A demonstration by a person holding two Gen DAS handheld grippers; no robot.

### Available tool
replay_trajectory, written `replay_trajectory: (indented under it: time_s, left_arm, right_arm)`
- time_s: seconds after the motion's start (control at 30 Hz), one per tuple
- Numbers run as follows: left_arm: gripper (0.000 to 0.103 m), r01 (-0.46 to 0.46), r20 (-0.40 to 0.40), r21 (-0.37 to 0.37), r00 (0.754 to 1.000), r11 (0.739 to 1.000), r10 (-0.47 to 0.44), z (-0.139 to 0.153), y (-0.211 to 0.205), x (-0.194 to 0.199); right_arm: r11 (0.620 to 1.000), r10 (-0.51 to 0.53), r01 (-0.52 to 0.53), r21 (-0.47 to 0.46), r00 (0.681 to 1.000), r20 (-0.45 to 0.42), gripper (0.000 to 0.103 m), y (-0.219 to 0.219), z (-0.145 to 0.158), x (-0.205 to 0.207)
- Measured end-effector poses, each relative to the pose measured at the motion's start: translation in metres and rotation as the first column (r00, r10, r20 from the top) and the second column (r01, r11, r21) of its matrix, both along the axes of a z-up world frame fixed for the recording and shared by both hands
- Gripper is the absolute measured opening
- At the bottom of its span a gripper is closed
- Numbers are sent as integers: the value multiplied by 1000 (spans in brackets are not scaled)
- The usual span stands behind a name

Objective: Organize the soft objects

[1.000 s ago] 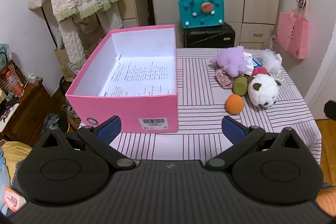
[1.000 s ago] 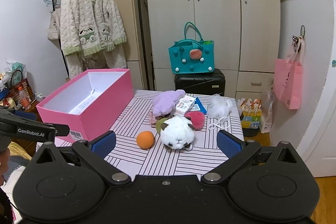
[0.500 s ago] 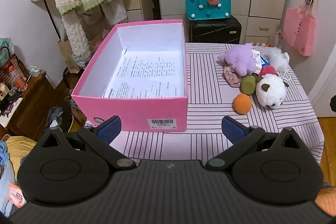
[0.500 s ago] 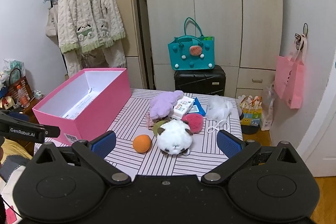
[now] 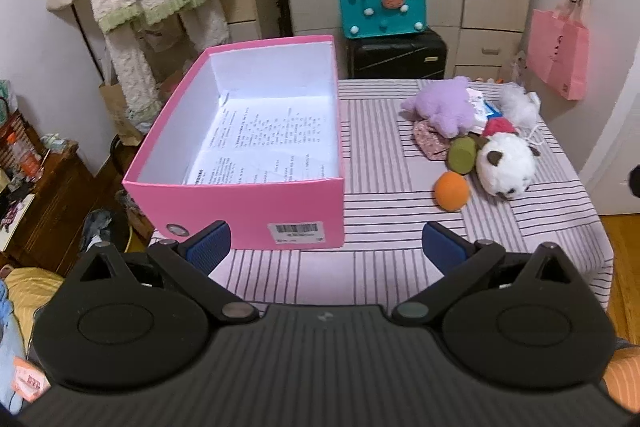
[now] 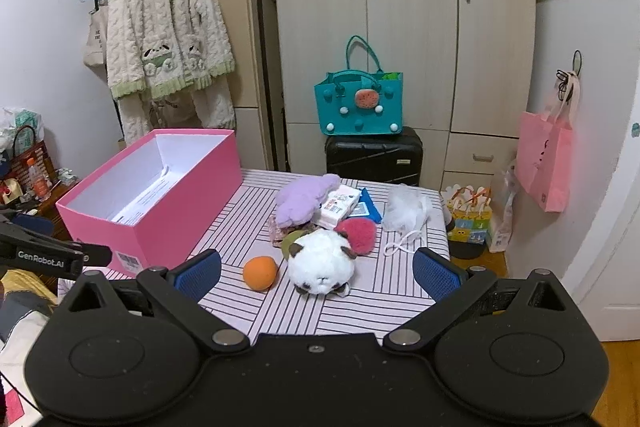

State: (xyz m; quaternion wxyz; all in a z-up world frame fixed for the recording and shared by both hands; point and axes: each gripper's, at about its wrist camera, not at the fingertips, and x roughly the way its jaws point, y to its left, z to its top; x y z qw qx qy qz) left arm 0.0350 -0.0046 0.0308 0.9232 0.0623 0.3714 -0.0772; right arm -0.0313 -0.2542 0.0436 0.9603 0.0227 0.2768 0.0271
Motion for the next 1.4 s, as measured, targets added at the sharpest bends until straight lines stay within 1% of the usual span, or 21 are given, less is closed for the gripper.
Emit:
replay_trajectory:
  time_s: [0.07, 0.13, 0.2, 0.33, 0.4, 0.57, 0.73, 0.87, 1.03, 1.23, 1.33, 1.4]
  left_arm:
    - [103, 22, -9, -43, 1000, 999, -22, 0, 2, -1]
    - [103, 20, -9, -74, 1000, 997, -21, -2, 3, -4]
    - [103, 18, 3, -61, 1000, 998, -18, -5, 1, -7]
    - [103, 25, -2, -32, 1000, 999, -25, -8, -3, -8]
    - [103, 33, 0, -29, 999, 999, -33, -7, -3, -9]
    - [103, 40, 4, -33, 999, 999, -40, -4, -3, -8]
    - [103, 67, 21, -30, 998, 997, -67, 0, -5, -9]
    - [102, 84, 16, -29, 996, 996, -84, 4, -8, -7]
    - [103, 68, 35, 16, 997, 998, -69, 7, -11, -7]
    - [103, 69, -14, 4, 998, 998, -69, 10, -16, 5]
    - [103, 78, -7, 19, 997, 997, -77, 14, -24, 12]
    - [103, 90, 10, 14, 996, 996, -90, 18, -31, 19]
  right_arm:
    - [1000, 9, -9, -1, 1000, 4, 103, 1, 0, -1]
    - [1000, 19, -19, -1, 1000, 9, 103, 3, -1, -3]
    - [1000, 25, -25, -7, 1000, 10, 103, 6, -3, -4]
    - [1000, 30, -30, -5, 1000, -4, 103, 8, -7, -4]
    - [999, 36, -36, -4, 999, -11, 103, 8, -7, -4]
    - [999, 43, -43, -13, 999, 3, 103, 8, -5, -6]
    - [999, 52, -52, -14, 999, 5, 103, 9, -5, -5]
    - [998, 61, -61, -5, 998, -2, 103, 7, -6, -2]
    - [997, 74, -74, 5, 997, -2, 103, 3, -3, 1]
    - [995, 103, -102, 15, 994, -28, 103, -6, -5, 13]
    - [993, 120, -119, 12, 992, -32, 103, -12, -5, 22]
    - [991, 134, -134, 17, 991, -29, 103, -18, -5, 28]
